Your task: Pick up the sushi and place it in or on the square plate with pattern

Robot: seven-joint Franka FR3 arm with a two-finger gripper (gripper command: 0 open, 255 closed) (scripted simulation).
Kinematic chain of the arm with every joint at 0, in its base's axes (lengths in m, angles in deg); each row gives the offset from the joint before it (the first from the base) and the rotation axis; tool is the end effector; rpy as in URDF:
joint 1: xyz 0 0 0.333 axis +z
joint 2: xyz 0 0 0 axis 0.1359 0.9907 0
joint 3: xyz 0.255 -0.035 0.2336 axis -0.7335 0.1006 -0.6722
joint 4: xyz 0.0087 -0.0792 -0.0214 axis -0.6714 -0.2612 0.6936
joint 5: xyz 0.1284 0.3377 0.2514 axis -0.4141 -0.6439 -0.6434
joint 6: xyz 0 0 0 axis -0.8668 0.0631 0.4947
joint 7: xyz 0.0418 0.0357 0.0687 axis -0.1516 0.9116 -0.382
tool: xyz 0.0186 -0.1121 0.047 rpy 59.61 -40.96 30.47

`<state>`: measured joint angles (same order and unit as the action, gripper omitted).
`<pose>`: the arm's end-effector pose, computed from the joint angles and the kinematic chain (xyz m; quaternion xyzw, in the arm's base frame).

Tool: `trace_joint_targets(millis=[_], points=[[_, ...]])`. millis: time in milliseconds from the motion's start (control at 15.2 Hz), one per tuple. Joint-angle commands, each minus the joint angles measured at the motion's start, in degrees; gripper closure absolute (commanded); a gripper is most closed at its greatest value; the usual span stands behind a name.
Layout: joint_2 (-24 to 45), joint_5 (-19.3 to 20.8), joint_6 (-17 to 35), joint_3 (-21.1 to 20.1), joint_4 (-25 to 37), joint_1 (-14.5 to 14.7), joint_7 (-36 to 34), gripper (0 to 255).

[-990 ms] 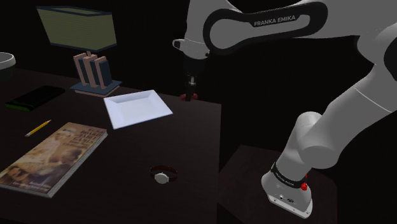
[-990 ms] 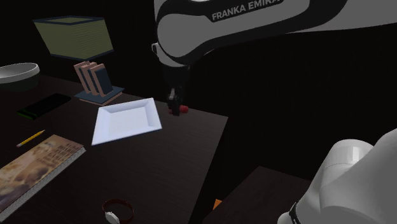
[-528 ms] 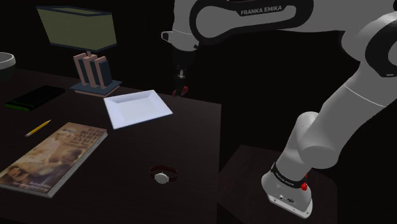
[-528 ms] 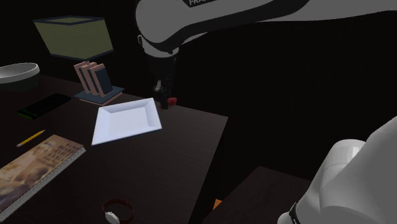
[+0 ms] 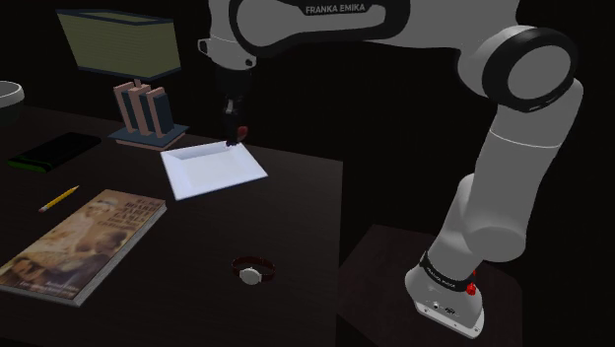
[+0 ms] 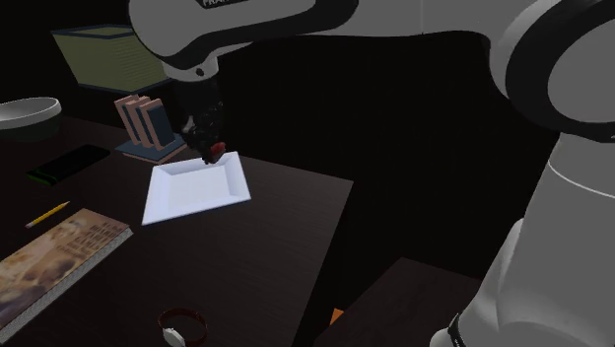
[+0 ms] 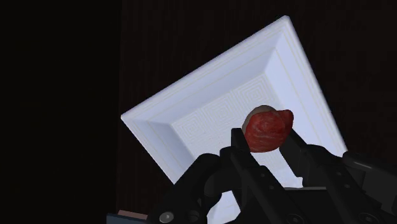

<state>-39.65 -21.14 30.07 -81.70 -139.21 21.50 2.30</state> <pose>0.6066 0.2783 0.5615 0.9353 0.3512 0.0414 0.0117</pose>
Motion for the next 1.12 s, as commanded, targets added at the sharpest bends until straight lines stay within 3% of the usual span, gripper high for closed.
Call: trace_joint_targets(millis=[0,132,1056], points=[[5.04,1.18,-1.52,-0.28,6.42,0.79,-0.98,255],[13.04,2.98,-5.25,-0.5,17.93,2.48,-2.21,255],[12.38,3.0,5.85,-0.19,6.17,1.96,-2.7,255]])
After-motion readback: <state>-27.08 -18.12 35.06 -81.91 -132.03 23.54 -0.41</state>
